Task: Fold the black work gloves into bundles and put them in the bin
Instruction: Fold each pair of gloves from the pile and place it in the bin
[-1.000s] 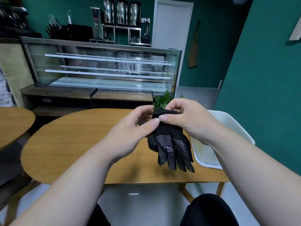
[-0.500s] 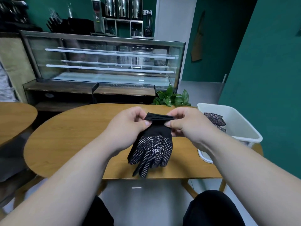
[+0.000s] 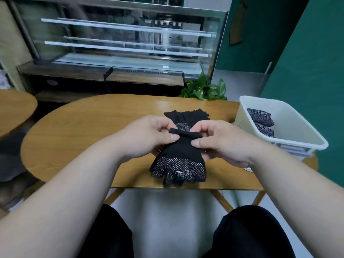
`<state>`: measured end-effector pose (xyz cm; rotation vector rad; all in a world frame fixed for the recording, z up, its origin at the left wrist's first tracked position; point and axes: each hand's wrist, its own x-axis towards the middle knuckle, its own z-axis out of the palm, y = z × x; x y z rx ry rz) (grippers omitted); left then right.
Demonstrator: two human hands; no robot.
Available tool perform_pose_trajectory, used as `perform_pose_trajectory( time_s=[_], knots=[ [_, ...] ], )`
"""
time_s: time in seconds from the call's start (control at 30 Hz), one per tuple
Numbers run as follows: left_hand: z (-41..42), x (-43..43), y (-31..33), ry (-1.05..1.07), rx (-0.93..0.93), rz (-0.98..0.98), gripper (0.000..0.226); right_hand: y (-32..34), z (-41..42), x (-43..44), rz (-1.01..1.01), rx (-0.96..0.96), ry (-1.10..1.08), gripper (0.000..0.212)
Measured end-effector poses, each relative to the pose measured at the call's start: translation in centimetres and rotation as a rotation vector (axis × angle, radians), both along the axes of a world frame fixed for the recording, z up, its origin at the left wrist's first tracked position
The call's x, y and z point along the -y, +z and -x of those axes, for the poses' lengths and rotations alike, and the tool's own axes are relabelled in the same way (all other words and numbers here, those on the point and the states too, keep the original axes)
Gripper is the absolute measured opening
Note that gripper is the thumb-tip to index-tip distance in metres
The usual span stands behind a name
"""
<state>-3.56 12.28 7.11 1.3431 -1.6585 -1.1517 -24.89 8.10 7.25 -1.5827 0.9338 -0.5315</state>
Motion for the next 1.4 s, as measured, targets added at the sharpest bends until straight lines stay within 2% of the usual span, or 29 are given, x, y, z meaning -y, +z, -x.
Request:
perform_pose_trajectory(
  time_s=[0.13, 0.23, 0.33, 0.43, 0.5, 0.57, 0.63, 0.7, 0.83, 0.9, 1.03, 1.1, 1.23, 1.27, 1.4],
  knots=[
    [-0.9, 0.4, -0.4, -0.207, -0.08, -0.25, 0.007, 0.0, 0.1, 0.8, -0.043, -0.16, 0.151, 0.024],
    [-1.1, 1.1, -0.4, -0.214, -0.04, -0.341, 0.009, 0.3, -0.5, 1.3, -0.042, -0.235, 0.197, 0.022],
    [-0.8, 2.4, -0.3, -0.017, 0.015, -0.184, 0.012, -0.3, -1.5, 2.4, 0.236, -0.299, -0.016, 0.025],
    [-0.8, 3.2, 0.3, 0.095, -0.021, -0.001, 0.016, -0.4, -2.0, 3.1, 0.464, -0.24, -0.186, 0.024],
    [-1.4, 3.0, 1.0, -0.048, -0.04, -0.057, 0.01, 0.2, -1.5, 3.0, 0.361, -0.173, -0.08, 0.026],
    [-2.0, 2.3, 1.5, -0.225, -0.023, -0.218, 0.007, 1.0, -0.6, 2.5, 0.098, -0.118, 0.16, 0.027],
    [-1.9, 1.7, 1.6, -0.315, 0.016, -0.328, 0.008, 1.3, -0.1, 2.0, -0.049, -0.124, 0.294, 0.024],
    [-1.4, 1.8, 1.3, -0.261, 0.028, -0.3, 0.007, 1.1, -0.1, 2.1, -0.027, -0.138, 0.246, 0.021],
    [-0.8, 2.8, 0.7, -0.016, -0.016, -0.187, 0.016, 0.4, -0.8, 2.6, 0.141, -0.116, -0.052, 0.019],
    [-0.9, 2.7, 0.6, -0.061, -0.057, -0.233, 0.015, 0.2, -0.9, 2.6, 0.154, -0.077, -0.056, 0.02],
    [-1.0, 1.9, 0.9, -0.183, -0.074, -0.314, 0.006, 0.8, 0.0, 2.2, 0.092, -0.125, 0.08, 0.023],
    [-0.7, 1.7, 0.9, -0.154, -0.104, -0.309, 0.006, 0.5, -0.3, 2.0, 0.107, -0.141, 0.014, 0.018],
    [0.7, 1.5, 0.7, 0.031, -0.136, -0.209, 0.012, -0.4, -1.3, 2.0, 0.485, -0.367, -0.376, 0.031],
    [1.0, 1.4, 0.7, 0.076, -0.146, -0.169, 0.011, -0.2, -1.5, 1.7, 0.497, -0.36, -0.404, 0.03],
    [2.1, 1.3, 0.9, 0.145, -0.102, 0.01, 0.003, 0.8, -2.2, 0.6, 0.087, 0.022, -0.294, 0.03]
  ],
)
